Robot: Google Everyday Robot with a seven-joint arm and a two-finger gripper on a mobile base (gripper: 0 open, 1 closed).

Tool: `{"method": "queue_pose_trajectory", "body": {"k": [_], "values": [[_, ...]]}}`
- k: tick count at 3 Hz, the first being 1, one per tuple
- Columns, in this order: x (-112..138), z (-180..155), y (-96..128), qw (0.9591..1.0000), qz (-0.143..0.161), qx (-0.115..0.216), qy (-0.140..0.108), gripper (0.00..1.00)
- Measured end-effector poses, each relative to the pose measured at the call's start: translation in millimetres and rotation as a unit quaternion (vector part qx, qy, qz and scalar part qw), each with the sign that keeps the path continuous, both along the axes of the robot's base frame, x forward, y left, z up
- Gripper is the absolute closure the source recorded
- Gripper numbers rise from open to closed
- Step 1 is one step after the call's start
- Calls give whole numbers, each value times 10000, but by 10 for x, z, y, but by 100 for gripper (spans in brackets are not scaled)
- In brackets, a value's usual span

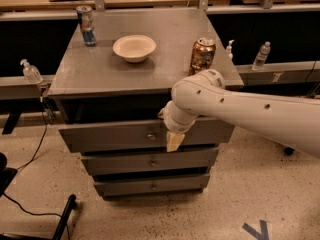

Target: Open top drawer

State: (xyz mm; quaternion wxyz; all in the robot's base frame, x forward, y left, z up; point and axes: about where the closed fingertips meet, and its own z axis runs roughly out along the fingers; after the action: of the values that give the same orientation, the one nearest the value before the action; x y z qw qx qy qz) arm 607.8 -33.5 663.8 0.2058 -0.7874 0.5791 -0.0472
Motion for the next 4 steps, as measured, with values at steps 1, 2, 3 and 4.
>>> {"method": "queue_pose_trajectory", "body": {"k": [1, 2, 3, 4], "values": [[-203, -11, -2, 9997, 94, -130, 171, 27], [-491, -61, -101, 9985, 104, -318, 424, 27], [-774, -96, -225, 9971, 36, -382, 652, 28], [-774, -96, -225, 9971, 36, -382, 652, 28]]}}
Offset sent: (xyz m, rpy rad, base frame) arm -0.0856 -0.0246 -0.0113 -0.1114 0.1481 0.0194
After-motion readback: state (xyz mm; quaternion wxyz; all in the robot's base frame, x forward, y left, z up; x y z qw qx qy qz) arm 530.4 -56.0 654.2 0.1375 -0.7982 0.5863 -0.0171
